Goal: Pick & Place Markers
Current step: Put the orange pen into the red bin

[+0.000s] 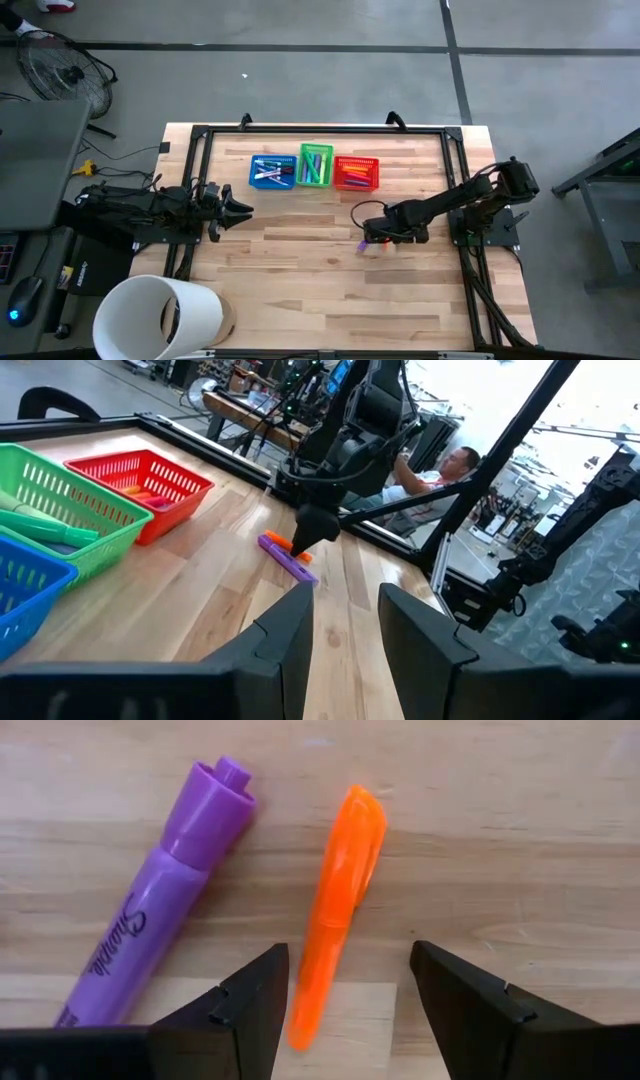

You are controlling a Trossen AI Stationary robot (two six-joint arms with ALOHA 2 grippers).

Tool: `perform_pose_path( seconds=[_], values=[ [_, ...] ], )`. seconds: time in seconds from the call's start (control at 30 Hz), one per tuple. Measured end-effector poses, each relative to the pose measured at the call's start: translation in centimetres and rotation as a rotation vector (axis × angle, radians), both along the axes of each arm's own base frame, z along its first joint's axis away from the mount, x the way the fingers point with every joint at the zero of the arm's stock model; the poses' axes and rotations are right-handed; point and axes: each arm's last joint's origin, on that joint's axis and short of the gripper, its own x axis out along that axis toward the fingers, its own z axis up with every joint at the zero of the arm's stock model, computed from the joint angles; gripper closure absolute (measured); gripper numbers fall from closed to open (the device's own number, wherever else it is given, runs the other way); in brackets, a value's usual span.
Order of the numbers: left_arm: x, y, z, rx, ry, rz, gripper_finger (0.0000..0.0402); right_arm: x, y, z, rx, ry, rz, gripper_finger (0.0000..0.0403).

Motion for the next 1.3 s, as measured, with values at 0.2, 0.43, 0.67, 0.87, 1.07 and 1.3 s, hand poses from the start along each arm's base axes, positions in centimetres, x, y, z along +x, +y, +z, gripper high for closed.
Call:
perform_pose_path(
  seconds=[0.2,0.43,0.67,0.87,1.07,1.3],
  values=[
    [0.0,0.0,0.0,-0.015,0.0,0.001,0.0287,0.0,-0.4,0.0,-0.01,0.009,0.031,0.0195],
    [0.0,0.0,0.0,-0.015,0.001,0.001,0.0287,-0.1,-0.9,-0.1,-0.01,0.019,0.061,0.0198],
    [0.0,0.0,0.0,-0.015,0.002,0.0,0.0287,-0.1,-1.1,-0.1,-0.036,0.022,0.068,0.0262],
    [0.0,0.0,0.0,-0.015,0.002,0.0,0.0287,-0.1,-1.1,-0.1,-0.047,0.024,0.098,0.0347],
    [0.0,0.0,0.0,-0.015,0.002,-0.001,0.0287,-0.2,-1.1,-0.1,-0.047,0.027,0.172,0.0383],
    [0.0,0.0,0.0,-0.015,0.003,-0.001,0.0287,-0.1,-1.0,0.0,-0.028,0.016,0.22,0.0384]
  ],
)
